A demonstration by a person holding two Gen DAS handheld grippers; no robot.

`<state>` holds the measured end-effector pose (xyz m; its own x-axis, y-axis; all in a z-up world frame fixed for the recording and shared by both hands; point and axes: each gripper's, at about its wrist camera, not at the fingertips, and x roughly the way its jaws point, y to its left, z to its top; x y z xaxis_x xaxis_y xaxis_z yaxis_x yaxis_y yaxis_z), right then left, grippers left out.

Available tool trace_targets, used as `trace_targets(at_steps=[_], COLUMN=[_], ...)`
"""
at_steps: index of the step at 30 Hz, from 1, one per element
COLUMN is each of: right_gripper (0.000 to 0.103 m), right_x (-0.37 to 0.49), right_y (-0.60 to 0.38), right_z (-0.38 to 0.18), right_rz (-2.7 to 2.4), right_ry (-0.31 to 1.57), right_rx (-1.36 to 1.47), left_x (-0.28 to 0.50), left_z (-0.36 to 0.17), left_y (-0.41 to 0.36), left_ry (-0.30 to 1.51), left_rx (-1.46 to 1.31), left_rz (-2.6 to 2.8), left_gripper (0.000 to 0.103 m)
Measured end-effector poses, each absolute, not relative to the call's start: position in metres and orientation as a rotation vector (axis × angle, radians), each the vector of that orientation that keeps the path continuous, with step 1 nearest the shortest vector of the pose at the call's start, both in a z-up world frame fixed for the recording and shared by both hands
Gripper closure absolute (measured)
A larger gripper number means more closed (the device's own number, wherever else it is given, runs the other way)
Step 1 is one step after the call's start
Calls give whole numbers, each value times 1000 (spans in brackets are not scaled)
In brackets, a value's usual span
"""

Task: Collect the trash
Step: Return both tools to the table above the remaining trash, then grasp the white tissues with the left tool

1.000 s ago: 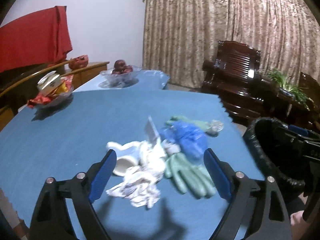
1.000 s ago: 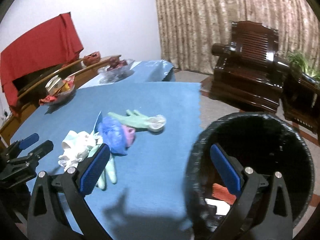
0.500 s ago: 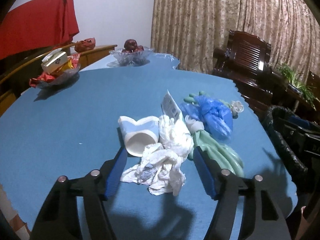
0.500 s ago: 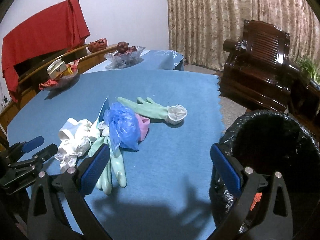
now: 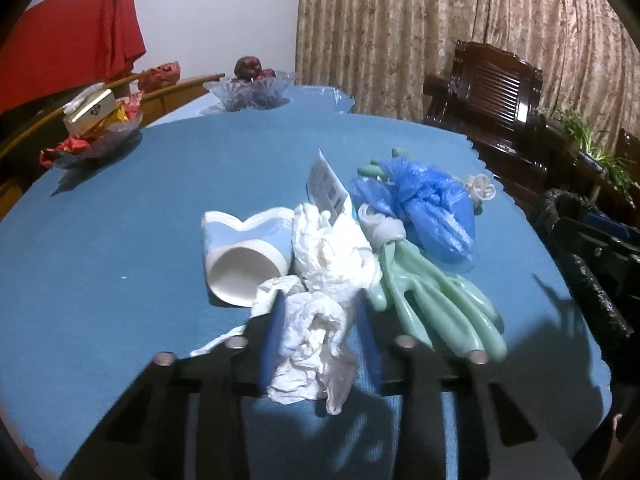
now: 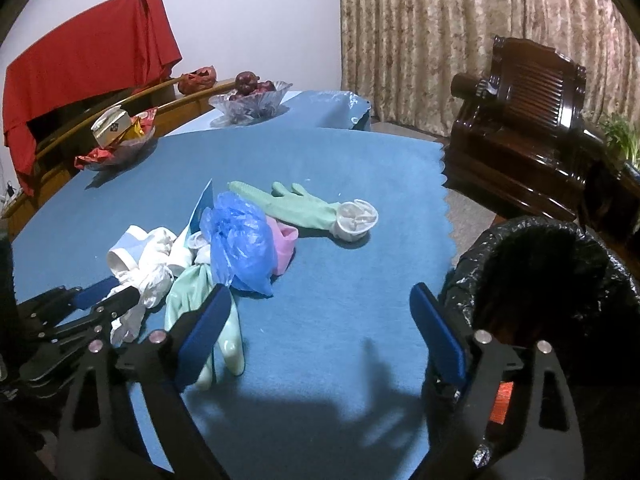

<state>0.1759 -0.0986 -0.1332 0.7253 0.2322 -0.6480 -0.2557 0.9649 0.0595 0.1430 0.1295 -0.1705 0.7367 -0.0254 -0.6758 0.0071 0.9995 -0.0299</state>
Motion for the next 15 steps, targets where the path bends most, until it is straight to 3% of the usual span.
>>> trace_targets(at_steps=[2, 5, 13, 15], right_gripper=[18, 18, 18, 18], right_x=[177, 178, 178, 178], right_y=[-99, -98, -99, -99], right_z=[-135, -136, -137, -138], right_rz=[273, 275, 275, 277], right_ry=[715, 717, 720, 722], right_rx=[-34, -36, -33, -32], left_x=[143, 139, 120, 122], left_z=[-172, -168, -155, -157], left_y=[131, 132, 130, 130], left_ry=[745, 734, 722, 729], left_rx=[-35, -40, -55, -50], left_rz=[-26, -44, -72, -59], left_gripper=[87, 95, 95, 90])
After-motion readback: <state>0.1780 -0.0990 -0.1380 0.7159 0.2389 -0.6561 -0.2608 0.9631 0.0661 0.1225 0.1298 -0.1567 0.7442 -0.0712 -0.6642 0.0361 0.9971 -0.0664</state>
